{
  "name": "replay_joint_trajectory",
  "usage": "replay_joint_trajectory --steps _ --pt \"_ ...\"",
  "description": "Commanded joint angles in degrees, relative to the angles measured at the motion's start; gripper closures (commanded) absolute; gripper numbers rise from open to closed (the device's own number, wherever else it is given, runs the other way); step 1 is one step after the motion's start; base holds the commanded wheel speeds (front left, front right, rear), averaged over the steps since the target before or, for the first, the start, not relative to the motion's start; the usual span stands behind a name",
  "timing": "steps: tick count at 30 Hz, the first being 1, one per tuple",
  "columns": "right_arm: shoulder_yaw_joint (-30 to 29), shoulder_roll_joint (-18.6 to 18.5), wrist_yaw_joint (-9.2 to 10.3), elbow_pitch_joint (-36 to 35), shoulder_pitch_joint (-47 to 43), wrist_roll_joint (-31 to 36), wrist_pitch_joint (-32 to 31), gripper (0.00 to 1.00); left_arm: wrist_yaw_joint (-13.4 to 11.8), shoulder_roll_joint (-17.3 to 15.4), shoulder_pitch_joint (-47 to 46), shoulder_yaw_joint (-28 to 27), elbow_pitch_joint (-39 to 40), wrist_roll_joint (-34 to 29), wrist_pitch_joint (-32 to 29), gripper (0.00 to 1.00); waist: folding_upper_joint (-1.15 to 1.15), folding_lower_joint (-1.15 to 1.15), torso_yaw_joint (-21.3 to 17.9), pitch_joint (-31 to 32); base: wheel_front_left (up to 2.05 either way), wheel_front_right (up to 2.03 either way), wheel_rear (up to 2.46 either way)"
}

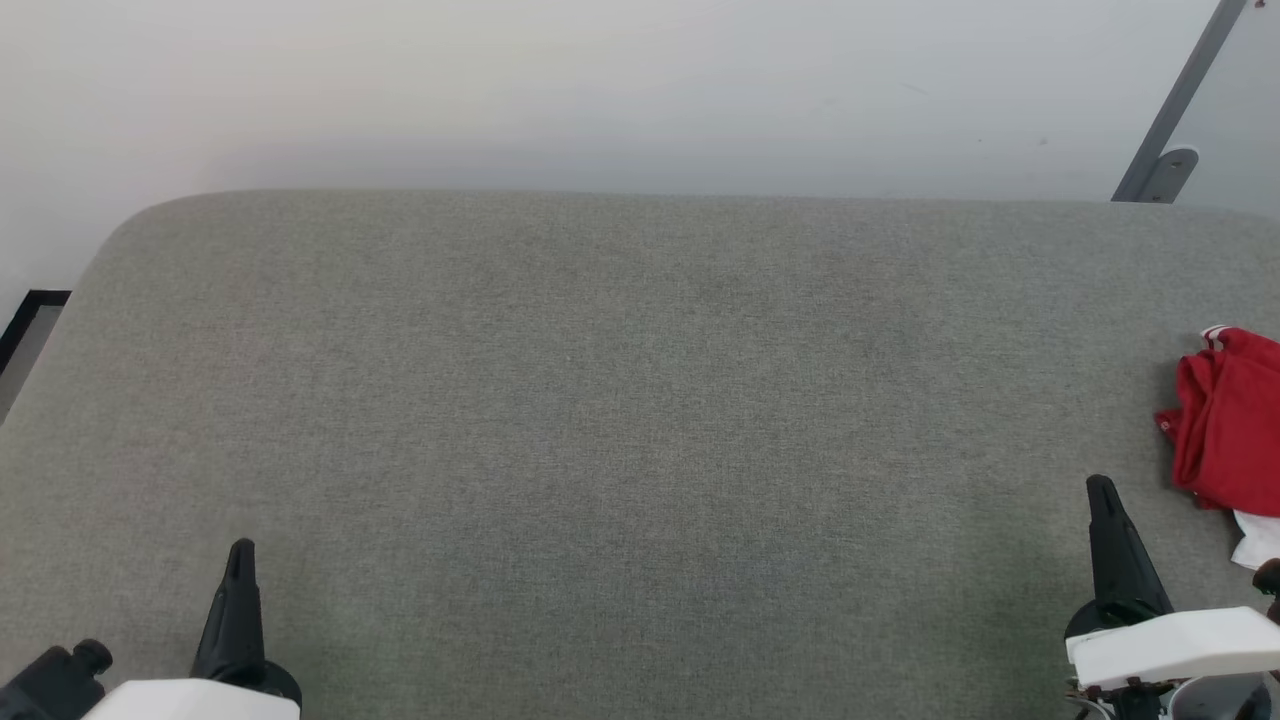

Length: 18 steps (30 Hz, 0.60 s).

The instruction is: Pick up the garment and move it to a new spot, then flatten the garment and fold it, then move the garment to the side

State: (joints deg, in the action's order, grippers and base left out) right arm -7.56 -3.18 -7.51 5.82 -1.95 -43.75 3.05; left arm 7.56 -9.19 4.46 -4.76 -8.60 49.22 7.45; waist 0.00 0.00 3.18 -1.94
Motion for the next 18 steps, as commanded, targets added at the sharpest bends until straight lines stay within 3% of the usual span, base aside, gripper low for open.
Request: replay_joint_trajectory --steps 1,18 --pt "0.0 -0.06 0.01 -0.44 1.44 -1.84 -0.36 1.0 -0.04 -0.29 -1.65 -0.33 0.45 1.62 -0.41 1.0 0.0 0.0 -0.04 0.02 0.0 0.0 0.0" --pt "0.28 0.04 0.01 1.86 3.35 -14.26 -2.82 1.0 -0.06 1.28 -4.13 -0.54 -1.07 12.83 -3.89 1.0 0.0 0.0 -0.65 0.36 0.0 0.0 0.0"
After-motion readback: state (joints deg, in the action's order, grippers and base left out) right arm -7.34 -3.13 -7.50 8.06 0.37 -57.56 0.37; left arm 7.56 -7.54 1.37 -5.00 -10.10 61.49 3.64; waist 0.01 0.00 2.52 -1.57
